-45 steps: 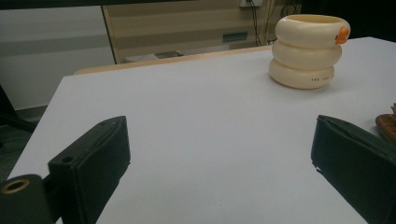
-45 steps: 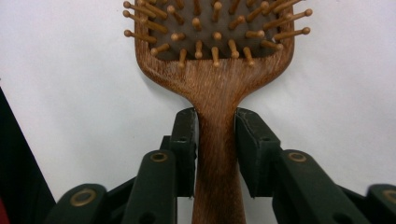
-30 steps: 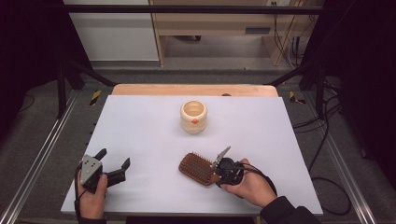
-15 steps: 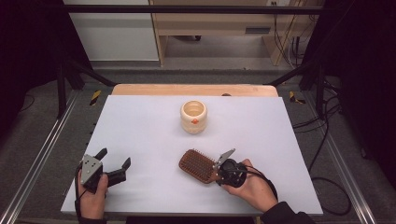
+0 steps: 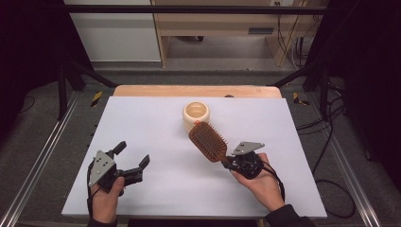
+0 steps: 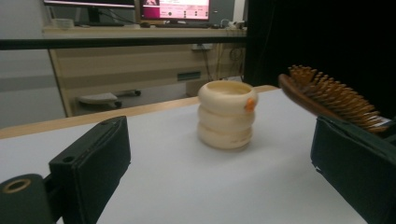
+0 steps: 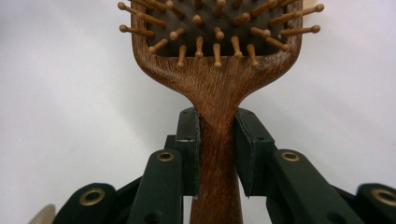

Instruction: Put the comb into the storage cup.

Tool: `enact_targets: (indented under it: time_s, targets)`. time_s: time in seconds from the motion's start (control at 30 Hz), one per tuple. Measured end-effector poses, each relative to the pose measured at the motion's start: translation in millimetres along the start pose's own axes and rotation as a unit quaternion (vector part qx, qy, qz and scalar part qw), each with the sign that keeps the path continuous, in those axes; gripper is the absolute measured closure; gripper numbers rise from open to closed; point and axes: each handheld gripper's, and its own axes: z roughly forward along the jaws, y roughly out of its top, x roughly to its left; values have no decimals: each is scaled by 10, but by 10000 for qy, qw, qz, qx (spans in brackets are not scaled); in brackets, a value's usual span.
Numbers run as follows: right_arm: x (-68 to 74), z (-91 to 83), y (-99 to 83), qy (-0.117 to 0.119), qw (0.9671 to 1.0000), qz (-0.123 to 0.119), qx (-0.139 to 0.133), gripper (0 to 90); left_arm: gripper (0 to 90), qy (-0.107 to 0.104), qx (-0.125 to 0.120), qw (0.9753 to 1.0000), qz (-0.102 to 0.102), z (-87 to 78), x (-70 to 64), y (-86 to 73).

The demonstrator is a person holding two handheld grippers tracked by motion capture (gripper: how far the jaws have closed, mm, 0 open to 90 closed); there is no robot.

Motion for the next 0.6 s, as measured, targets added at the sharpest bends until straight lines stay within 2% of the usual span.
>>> enact_targets:
  time_s: [0.17, 0.3, 0.4, 0.5, 0.6]
  targets:
    - [-55, -49, 50, -113, 9980, 61, -617, 729, 53, -444, 80, 9990, 2, 228, -228, 200]
    - [-93, -72, 75, -142, 9947, 72, -1012, 729, 54, -586, 107, 9982, 105, 417, -373, 376]
    - [-126, -69, 86, -135, 9919, 188, -1251, 729, 55, -724, 85, 9973, 128, 539, -476, 536]
    - [-129, -50, 116, -224, 9897, 188, -1399, 729, 57, -763, 30, 9970, 84, 600, -594, 693]
    - [-127, -31, 142, -298, 9876, 170, -1532, 729, 56, -789, 94, 9968, 92, 655, -687, 786]
